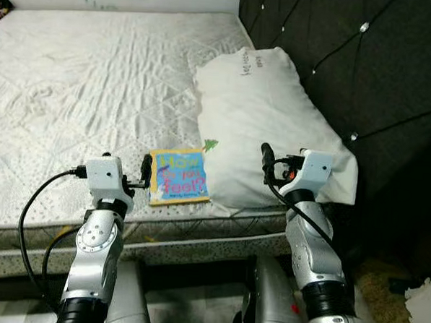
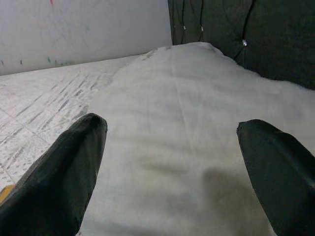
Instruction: Clean up the room
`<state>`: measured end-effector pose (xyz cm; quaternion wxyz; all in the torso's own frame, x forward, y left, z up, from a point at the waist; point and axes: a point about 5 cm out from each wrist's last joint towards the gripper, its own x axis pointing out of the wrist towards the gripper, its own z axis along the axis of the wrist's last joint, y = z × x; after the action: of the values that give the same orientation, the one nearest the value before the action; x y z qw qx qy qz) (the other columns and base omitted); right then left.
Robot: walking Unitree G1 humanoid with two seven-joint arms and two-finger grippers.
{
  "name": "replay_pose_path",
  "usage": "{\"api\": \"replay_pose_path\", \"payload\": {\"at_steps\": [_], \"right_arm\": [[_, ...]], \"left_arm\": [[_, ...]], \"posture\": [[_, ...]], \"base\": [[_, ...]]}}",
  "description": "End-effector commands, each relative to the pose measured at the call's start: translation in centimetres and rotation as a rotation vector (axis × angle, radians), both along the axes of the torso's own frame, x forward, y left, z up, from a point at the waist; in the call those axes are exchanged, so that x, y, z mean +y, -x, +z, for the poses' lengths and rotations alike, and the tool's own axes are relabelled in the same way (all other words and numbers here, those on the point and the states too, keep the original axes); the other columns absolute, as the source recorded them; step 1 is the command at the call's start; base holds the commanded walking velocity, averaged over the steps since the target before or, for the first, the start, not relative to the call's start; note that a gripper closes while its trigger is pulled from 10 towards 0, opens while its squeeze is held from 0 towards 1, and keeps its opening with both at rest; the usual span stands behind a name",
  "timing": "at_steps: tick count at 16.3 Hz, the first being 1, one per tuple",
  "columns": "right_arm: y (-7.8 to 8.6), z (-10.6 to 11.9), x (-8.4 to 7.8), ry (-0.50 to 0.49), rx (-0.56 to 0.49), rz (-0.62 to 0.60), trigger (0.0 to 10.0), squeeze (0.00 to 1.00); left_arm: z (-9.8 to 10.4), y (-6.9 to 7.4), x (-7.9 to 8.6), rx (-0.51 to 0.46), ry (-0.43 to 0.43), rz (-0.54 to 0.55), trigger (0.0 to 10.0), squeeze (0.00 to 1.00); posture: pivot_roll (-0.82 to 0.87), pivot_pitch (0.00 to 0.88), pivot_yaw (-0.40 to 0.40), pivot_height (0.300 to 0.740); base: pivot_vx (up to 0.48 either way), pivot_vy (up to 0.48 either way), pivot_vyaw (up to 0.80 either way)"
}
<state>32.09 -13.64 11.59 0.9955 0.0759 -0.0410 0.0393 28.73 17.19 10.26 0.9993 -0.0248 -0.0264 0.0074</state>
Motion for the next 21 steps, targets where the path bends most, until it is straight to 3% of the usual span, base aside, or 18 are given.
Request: {"api": "replay_pose_path", "payload": {"at_steps": [1, 12, 17, 21], "right_arm": [[-0.2, 0.8, 0.1, 0.009, -0.021, 0.018, 10.0, 0.0], [-0.3, 0.9, -0.3, 0.034, -0.022, 0.013, 10.0, 0.0], [0.1, 0.3, -0.6, 0.049, -0.007, 0.002, 10.0, 0.0], [0.6, -0.5, -0.6, 0.059, 0.015, 0.006, 10.0, 0.0]], "left_arm": [[0.4, 0.1, -0.1, -0.012, -0.013, -0.001, 10.0, 0.0], [0.6, -0.4, -0.8, -0.017, -0.018, -0.001, 10.0, 0.0], [0.7, -0.4, -1.2, -0.019, -0.049, -0.02, 10.0, 0.0], [-0.3, -0.3, -0.5, 0.042, -0.049, 0.045, 10.0, 0.0]], "posture": [[0.05, 0.0, -0.013, 0.588], [0.04, 0.0, -0.019, 0.733], [0.05, 0.0, -0.016, 0.74], [0.05, 0.0, -0.008, 0.74]], "base": [[0.0, 0.0, 0.0], [0.0, 0.0, 0.0], [0.0, 0.0, 0.0], [0.0, 0.0, 0.0]]}}
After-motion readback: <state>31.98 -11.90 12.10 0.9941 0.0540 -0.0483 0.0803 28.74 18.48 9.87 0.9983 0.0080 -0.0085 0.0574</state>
